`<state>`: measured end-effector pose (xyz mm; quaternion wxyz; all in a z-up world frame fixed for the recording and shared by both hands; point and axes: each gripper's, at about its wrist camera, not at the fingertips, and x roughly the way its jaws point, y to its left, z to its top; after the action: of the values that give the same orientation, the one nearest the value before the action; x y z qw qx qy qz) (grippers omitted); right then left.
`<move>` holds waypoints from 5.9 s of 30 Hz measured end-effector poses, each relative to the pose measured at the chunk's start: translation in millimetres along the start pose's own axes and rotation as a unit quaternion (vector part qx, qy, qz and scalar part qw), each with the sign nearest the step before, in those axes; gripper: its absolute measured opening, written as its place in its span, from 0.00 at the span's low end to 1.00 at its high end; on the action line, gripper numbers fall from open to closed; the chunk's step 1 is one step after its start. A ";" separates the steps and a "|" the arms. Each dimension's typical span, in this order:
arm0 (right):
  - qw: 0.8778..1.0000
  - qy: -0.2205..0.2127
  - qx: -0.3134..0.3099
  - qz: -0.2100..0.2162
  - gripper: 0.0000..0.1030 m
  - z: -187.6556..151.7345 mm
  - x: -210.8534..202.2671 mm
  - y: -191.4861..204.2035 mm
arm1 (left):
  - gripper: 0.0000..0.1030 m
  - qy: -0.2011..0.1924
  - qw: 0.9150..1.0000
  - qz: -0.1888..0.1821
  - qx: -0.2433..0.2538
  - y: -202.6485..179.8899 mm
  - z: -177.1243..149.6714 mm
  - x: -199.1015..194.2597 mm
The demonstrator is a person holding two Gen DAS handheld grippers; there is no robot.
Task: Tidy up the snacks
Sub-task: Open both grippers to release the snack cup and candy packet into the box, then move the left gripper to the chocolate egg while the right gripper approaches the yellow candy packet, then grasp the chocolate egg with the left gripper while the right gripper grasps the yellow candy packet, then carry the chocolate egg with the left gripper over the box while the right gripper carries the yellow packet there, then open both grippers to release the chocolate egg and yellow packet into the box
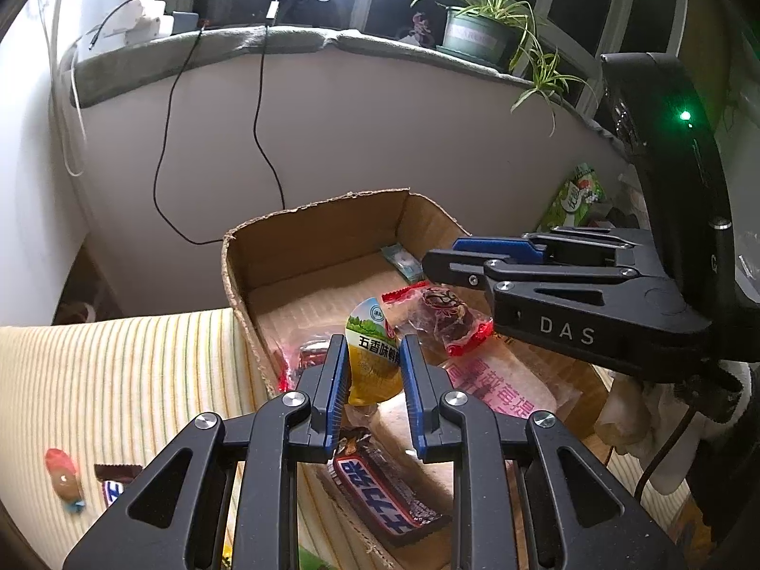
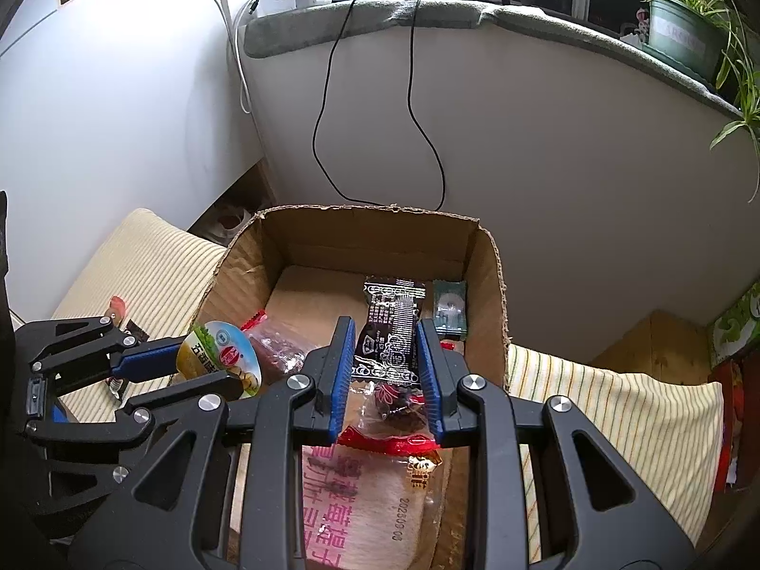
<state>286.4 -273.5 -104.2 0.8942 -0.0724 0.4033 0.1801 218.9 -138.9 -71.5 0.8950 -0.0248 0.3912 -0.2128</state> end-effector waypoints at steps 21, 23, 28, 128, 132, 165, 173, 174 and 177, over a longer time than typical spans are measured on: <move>0.999 -0.021 0.016 -0.024 0.69 -1.3 -22.1 -1.0 | 0.38 -0.016 1.000 0.007 -0.002 3.9 -7.1 -29.1; 0.999 -0.024 0.014 -0.023 0.69 -0.8 -26.2 3.4 | 0.38 -0.022 1.000 0.010 -0.005 8.0 -9.4 -38.3; 0.999 -0.034 0.008 -0.015 0.69 -2.6 -39.6 20.1 | 0.38 -0.033 0.999 0.025 -0.014 26.1 -17.2 -61.3; 0.997 -0.036 -0.001 0.068 0.10 -98.5 -44.7 187.1 | 0.33 -0.034 0.992 0.089 -0.085 146.5 -82.1 -106.9; 0.996 -0.046 0.002 0.073 0.10 -100.7 -59.4 176.3 | 0.33 -0.038 0.994 0.074 -0.072 124.5 -76.0 -106.1; 0.991 -0.075 0.108 0.001 0.10 -119.6 -92.7 17.9 | 0.33 -0.015 0.999 -0.025 0.017 -31.7 -41.7 -49.3; 0.991 -0.070 0.117 0.004 0.10 -119.9 -87.4 6.0 | 0.35 -0.010 0.999 -0.015 0.030 -41.1 -39.5 -42.6; 0.991 -0.071 0.117 0.004 0.10 -120.1 -87.4 5.8 | 0.36 -0.010 0.999 -0.014 0.030 -41.3 -39.7 -42.3; 0.990 -0.068 0.119 0.004 0.15 -120.6 -85.5 4.3 | 0.43 -0.011 0.999 -0.012 0.031 -41.7 -39.4 -41.6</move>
<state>148.8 -325.2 -120.2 0.9212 0.0491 0.3602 0.1388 150.8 -155.3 -61.3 0.8970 -0.0047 0.3741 -0.2354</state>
